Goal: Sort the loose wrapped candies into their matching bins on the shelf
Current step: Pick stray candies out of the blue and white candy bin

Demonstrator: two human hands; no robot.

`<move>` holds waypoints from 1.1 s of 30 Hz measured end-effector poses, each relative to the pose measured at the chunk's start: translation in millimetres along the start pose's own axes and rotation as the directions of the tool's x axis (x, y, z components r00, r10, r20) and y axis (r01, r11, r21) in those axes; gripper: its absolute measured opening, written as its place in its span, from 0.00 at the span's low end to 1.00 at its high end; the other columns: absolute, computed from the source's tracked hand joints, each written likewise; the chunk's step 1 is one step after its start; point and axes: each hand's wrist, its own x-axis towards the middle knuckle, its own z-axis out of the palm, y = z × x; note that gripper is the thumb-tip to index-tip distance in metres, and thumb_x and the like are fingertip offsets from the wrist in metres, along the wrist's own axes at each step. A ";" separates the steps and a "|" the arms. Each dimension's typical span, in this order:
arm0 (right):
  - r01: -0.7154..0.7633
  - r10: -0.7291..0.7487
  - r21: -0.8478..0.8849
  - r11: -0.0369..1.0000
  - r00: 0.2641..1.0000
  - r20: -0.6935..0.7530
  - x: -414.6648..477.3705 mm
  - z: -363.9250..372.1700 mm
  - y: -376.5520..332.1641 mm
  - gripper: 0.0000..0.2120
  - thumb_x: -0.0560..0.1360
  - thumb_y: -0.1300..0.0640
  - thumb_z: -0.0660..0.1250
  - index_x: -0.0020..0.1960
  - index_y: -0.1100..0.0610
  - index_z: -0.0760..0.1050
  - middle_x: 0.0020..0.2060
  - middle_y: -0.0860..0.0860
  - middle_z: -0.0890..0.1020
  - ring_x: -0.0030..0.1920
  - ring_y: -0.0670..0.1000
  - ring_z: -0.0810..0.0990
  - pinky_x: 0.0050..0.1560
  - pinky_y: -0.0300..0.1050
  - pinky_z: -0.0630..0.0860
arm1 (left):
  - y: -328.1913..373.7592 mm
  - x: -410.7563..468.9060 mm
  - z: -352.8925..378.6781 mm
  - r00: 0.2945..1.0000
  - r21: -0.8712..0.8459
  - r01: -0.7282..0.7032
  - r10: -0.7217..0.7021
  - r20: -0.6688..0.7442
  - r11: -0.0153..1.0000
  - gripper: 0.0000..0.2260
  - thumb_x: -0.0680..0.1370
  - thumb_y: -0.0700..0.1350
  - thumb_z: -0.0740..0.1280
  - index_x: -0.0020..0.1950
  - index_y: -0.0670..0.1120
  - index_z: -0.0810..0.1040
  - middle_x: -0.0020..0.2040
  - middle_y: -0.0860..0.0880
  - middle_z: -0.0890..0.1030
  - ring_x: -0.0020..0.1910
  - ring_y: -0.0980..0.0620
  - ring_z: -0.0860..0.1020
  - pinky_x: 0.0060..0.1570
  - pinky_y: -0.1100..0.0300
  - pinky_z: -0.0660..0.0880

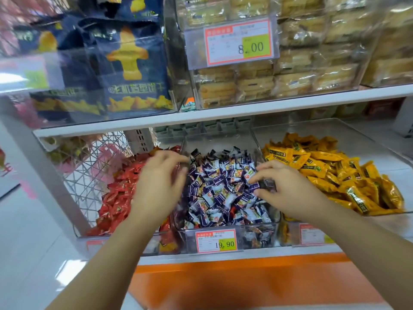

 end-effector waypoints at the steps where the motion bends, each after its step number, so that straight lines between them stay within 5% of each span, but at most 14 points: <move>1: 0.004 -0.004 0.006 1.000 1.000 0.004 0.3 -0.8 0.7 0.11 0.75 0.52 0.67 0.58 0.45 0.77 0.66 0.45 0.68 0.67 0.47 0.66 0.64 0.42 0.65 | 13.2 1.9 6.6 0.986 -0.094 -0.039 0.054 0.159 0.995 0.09 0.78 0.44 0.65 0.57 0.51 0.79 0.54 0.54 0.77 0.53 0.58 0.74 0.59 0.60 0.70; 4: 0.016 -0.016 0.020 1.000 1.000 0.007 0.2 -1.5 3.3 0.11 0.75 0.52 0.67 0.58 0.46 0.78 0.65 0.45 0.69 0.67 0.46 0.66 0.65 0.41 0.62 | 41.8 5.8 38.7 0.698 -0.218 0.047 0.124 0.705 0.975 0.09 0.79 0.44 0.64 0.57 0.52 0.79 0.54 0.56 0.80 0.53 0.60 0.77 0.58 0.62 0.74; 7: 0.030 -0.031 0.036 0.999 0.999 0.017 -0.8 -1.4 5.9 0.11 0.75 0.52 0.67 0.58 0.46 0.78 0.65 0.45 0.69 0.68 0.46 0.65 0.66 0.42 0.63 | 40.9 12.2 75.8 0.514 -0.124 0.000 0.106 0.851 0.992 0.12 0.80 0.43 0.63 0.62 0.49 0.79 0.59 0.52 0.79 0.55 0.54 0.77 0.57 0.60 0.72; 13: 0.052 -0.054 0.060 0.997 0.998 0.033 -1.3 -3.1 12.7 0.11 0.76 0.53 0.67 0.57 0.46 0.78 0.65 0.44 0.69 0.67 0.46 0.65 0.66 0.42 0.63 | 28.6 23.7 102.2 0.551 0.025 0.038 -0.041 0.833 0.999 0.17 0.78 0.36 0.62 0.65 0.48 0.76 0.61 0.49 0.79 0.55 0.52 0.77 0.52 0.64 0.72; 16: 0.060 -0.062 0.058 0.997 0.997 0.037 -0.4 -3.5 14.5 0.10 0.76 0.53 0.66 0.57 0.45 0.78 0.64 0.43 0.69 0.66 0.46 0.66 0.65 0.42 0.64 | 24.6 24.3 99.1 0.576 0.027 0.103 -0.082 0.813 0.994 0.20 0.78 0.37 0.61 0.69 0.49 0.72 0.57 0.49 0.79 0.52 0.50 0.78 0.51 0.56 0.76; 19: 0.061 -0.063 0.052 0.997 0.997 0.039 0.0 -3.1 14.8 0.10 0.76 0.53 0.66 0.56 0.46 0.78 0.64 0.43 0.69 0.66 0.47 0.66 0.65 0.43 0.65 | 22.7 25.4 98.7 0.548 0.029 0.096 -0.077 0.833 0.995 0.22 0.78 0.38 0.63 0.71 0.50 0.68 0.51 0.52 0.76 0.49 0.51 0.77 0.48 0.59 0.75; 24: 0.059 -0.061 0.046 0.997 0.998 0.031 -0.1 -2.3 12.2 0.10 0.76 0.53 0.67 0.56 0.45 0.78 0.63 0.43 0.69 0.66 0.46 0.66 0.64 0.41 0.65 | 27.3 22.1 103.3 0.497 0.050 0.008 -0.048 0.867 0.999 0.26 0.77 0.40 0.66 0.74 0.50 0.64 0.65 0.46 0.74 0.59 0.47 0.75 0.55 0.58 0.73; 29: 0.040 -0.041 0.023 0.999 0.998 0.038 0.7 -0.4 9.9 0.10 0.76 0.53 0.66 0.57 0.45 0.77 0.63 0.43 0.69 0.66 0.49 0.65 0.66 0.45 0.64 | 32.1 26.1 101.6 0.449 0.044 0.039 -0.057 0.892 0.998 0.28 0.76 0.43 0.69 0.74 0.47 0.63 0.66 0.47 0.74 0.61 0.47 0.74 0.59 0.56 0.72; 33: 0.040 -0.040 0.019 0.999 0.998 0.041 0.9 -0.1 8.8 0.10 0.75 0.52 0.66 0.56 0.44 0.78 0.63 0.44 0.69 0.66 0.50 0.65 0.66 0.47 0.64 | 36.4 29.0 97.5 0.374 0.052 0.034 -0.061 0.925 0.998 0.23 0.77 0.46 0.68 0.71 0.44 0.67 0.60 0.49 0.76 0.53 0.50 0.74 0.52 0.60 0.70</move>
